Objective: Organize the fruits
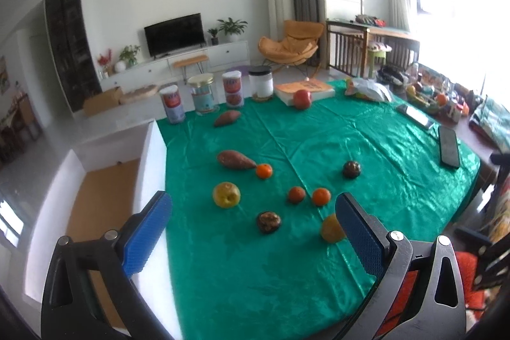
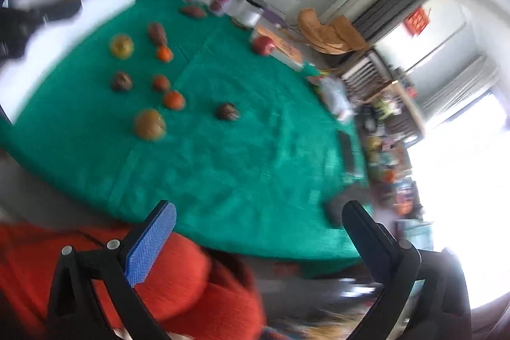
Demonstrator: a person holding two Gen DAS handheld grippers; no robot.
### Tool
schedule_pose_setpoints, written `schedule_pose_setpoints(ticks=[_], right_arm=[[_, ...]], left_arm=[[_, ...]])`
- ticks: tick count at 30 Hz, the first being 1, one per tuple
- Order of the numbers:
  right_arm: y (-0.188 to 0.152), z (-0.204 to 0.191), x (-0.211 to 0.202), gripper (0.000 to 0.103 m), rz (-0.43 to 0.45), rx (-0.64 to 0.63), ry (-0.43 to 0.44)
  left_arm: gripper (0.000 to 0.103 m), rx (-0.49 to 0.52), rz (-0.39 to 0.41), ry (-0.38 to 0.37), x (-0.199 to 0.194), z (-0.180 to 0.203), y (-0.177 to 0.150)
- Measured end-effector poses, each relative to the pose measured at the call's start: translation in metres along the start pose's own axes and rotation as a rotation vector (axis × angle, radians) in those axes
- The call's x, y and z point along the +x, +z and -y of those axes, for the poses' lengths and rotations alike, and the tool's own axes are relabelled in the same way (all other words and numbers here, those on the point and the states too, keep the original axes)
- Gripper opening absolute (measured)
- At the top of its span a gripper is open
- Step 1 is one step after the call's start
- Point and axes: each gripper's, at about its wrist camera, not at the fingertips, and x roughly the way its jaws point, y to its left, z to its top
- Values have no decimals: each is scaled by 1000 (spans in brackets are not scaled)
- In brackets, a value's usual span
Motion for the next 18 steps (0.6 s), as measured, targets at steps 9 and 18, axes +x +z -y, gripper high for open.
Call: schedule_pose_setpoints(ticks=[9,18], right_arm=[[-79,-9,52,103,246,551,87],[-89,-14,68,103,188,506,46]], left_arm=[[102,-28,-11,37,25,7,-72],[102,-16,-94,3,59,21,-94]])
